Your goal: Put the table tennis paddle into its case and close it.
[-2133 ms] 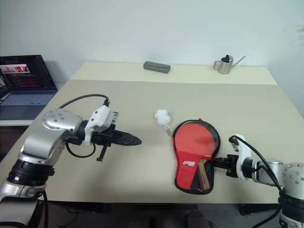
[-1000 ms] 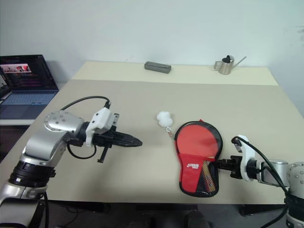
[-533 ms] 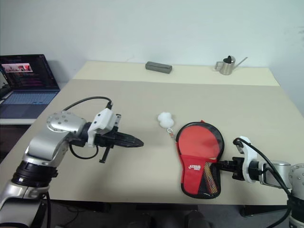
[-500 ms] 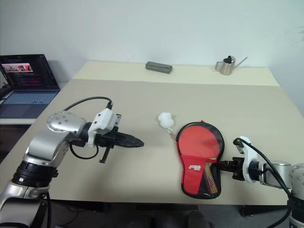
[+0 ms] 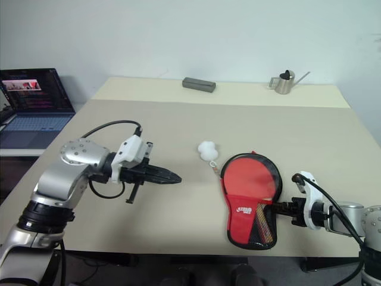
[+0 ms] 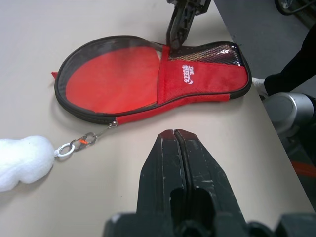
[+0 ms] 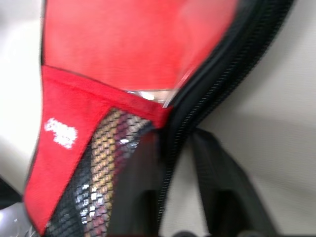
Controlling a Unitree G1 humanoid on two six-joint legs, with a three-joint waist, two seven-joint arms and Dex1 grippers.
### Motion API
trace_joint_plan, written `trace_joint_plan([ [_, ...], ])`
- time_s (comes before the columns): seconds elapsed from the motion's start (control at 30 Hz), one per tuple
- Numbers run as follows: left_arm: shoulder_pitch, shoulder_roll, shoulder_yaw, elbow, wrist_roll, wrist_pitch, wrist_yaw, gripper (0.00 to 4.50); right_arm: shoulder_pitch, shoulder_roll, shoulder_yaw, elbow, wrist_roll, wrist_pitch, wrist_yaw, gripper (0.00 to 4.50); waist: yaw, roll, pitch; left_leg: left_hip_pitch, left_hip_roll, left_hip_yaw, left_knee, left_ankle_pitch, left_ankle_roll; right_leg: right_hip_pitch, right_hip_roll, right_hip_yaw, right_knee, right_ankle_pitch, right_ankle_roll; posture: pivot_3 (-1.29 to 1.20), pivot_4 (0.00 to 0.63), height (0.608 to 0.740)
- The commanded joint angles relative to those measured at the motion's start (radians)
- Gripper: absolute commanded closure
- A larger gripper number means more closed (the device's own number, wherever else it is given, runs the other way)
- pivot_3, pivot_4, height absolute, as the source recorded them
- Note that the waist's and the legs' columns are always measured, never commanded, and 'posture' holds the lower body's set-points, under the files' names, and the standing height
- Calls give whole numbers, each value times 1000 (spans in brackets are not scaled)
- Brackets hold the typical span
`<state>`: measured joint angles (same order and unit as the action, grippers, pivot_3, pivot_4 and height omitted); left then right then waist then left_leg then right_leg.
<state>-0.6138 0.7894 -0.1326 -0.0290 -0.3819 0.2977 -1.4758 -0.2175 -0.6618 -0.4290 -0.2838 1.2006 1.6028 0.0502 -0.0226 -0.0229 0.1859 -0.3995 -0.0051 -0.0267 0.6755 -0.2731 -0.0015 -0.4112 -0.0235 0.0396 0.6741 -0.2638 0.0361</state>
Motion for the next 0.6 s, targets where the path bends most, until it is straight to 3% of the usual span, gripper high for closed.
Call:
trace_joint_plan([
  [0.03, -23, 0, 2, -9, -2, -12, -8, 4500, -4, -1, -38, 4, -15, 12, -19, 2179, -1, 0, 0, 0, 0, 0, 0, 0, 0, 0, 0, 0, 0, 0, 0, 0, 150, 740],
  [0.23, -21, -8, 3, -12, 0, -11, -3, 4500, -34, -22, -118, 43, -8, 12, -14, 196, -1, 0, 0, 1, 0, 1, 2, 0, 0, 2, 0, 0, 0, 1, 1, 0, 150, 740],
  [0.27, -20, -9, 4, -12, 0, -11, -2, 4500, -34, -28, -133, 43, -1, 12, -7, 27, -1, 0, 0, 1, 0, 1, 2, 0, 0, 2, 0, 1, 0, 1, 1, 0, 150, 740],
  [0.47, -22, -16, 14, -1, -4, -6, 11, 4500, -4, -106, -110, -98, 16, -112, 187, 27, -6, 0, 0, 1, 0, 1, 1, 0, 0, 1, 1, 1, 0, 1, 1, 0, 150, 740],
  [0.6, -24, -31, 27, 9, -13, 2, 31, 4500, 41, -171, -5, -265, -117, -352, 378, 27, -10, 0, 0, 2, 1, 2, 1, 0, 0, 1, 1, 0, 0, 0, 3, 0, 150, 740],
])
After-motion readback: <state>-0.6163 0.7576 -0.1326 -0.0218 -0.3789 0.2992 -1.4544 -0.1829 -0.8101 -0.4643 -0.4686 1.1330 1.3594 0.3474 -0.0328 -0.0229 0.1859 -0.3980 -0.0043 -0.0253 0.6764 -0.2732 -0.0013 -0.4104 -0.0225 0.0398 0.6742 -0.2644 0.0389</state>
